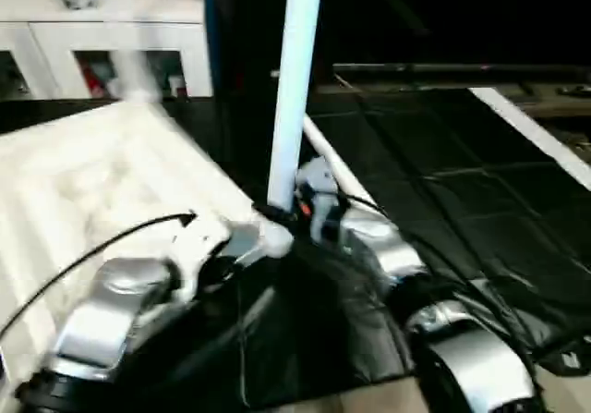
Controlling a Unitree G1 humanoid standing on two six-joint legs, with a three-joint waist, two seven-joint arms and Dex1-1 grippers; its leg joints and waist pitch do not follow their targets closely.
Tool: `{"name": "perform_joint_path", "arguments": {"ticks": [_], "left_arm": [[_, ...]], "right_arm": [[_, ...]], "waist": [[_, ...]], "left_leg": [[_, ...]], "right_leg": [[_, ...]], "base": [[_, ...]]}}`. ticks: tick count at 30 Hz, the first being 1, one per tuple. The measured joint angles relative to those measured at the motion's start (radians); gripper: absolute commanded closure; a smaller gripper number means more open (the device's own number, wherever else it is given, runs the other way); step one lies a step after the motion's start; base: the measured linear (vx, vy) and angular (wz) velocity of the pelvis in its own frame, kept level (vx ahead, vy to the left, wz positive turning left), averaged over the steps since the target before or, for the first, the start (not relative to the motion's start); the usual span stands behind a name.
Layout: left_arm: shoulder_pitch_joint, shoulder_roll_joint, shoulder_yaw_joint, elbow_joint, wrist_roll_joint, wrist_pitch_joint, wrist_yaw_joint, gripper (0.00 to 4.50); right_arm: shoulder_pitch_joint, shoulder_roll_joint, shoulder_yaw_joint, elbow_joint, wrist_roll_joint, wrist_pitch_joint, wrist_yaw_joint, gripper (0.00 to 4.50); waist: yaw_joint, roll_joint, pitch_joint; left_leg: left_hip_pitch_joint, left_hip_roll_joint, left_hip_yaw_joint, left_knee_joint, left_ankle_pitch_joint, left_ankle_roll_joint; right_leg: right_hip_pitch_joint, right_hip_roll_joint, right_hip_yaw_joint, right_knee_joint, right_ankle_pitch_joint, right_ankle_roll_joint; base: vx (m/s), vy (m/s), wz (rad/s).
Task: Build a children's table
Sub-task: Rotate leg to tighten
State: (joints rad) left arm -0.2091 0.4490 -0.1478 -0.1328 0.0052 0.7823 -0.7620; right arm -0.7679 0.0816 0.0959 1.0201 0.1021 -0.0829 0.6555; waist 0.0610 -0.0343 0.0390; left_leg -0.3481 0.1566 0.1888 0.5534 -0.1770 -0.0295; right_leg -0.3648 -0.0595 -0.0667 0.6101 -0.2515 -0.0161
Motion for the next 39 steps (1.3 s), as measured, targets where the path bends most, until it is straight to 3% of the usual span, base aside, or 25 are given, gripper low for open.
{"name": "perform_joint_path", "arguments": {"ticks": [14,17,22,27,31,34,39], "left_arm": [[-0.047,-0.012,-0.008,0.071,-0.003,-0.014,0.014,4.50],[-0.058,-0.011,-0.009,0.088,-0.011,-0.018,0.013,4.50],[-0.077,0.005,-0.014,0.127,-0.011,-0.061,0.009,4.50],[-0.102,0.037,-0.016,0.167,-0.001,-0.098,0.002,4.50],[-0.127,0.061,-0.016,0.200,0.002,-0.136,-0.008,4.50],[-0.151,0.076,-0.032,0.228,-0.001,-0.188,-0.045,4.50],[-0.157,0.103,-0.044,0.252,-0.004,-0.259,-0.104,4.50]], "right_arm": [[-0.021,0.004,-0.011,0.024,-0.021,0.014,-0.042,2.60],[-0.025,0.005,-0.023,0.035,-0.017,0.014,-0.042,1.90],[-0.009,0.003,-0.038,0.060,-0.015,0.011,-0.033,1.68],[0.036,-0.013,-0.046,0.066,-0.008,0.016,0.038,1.10],[0.072,-0.024,-0.038,0.059,0.008,0.015,0.146,0.82],[0.135,-0.056,-0.020,0.039,0.015,0.015,0.238,0.59],[0.147,-0.113,-0.024,-0.033,0.038,0.029,0.331,0.16]], "waist": [[0.004,0.000,0.003],[0.008,0.001,0.003],[0.013,0.008,0.008],[0.011,0.009,0.011],[0.005,0.006,0.017],[0.016,0.007,0.026],[0.041,0.013,0.030]], "left_leg": [[-0.001,-0.001,-0.004,0.000,0.000,0.000],[-0.001,-0.001,-0.004,0.000,0.000,0.000],[-0.001,-0.001,-0.004,-0.001,0.000,0.000],[-0.003,-0.001,-0.008,-0.001,0.000,0.000],[-0.011,-0.001,-0.008,0.000,0.000,0.000],[-0.018,-0.001,-0.005,0.003,0.000,0.000],[-0.018,0.001,-0.002,0.007,0.001,0.000]], "right_leg": [[-0.001,0.000,-0.001,-0.015,0.000,0.000],[-0.001,0.000,-0.001,-0.015,0.000,0.000],[-0.004,0.000,-0.001,-0.015,0.000,0.000],[-0.011,0.000,-0.003,-0.015,0.000,0.000],[-0.017,0.001,-0.003,-0.016,0.002,-0.003],[-0.021,0.000,-0.002,-0.017,0.020,-0.023],[-0.020,0.000,-0.001,-0.015,0.040,-0.024]], "base": [[-0.004,0.000,0.00],[0.000,0.000,0.00],[0.000,0.000,0.00],[0.000,0.000,0.00],[0.000,0.000,0.00],[0.000,0.000,0.00],[0.000,0.000,0.00]]}}
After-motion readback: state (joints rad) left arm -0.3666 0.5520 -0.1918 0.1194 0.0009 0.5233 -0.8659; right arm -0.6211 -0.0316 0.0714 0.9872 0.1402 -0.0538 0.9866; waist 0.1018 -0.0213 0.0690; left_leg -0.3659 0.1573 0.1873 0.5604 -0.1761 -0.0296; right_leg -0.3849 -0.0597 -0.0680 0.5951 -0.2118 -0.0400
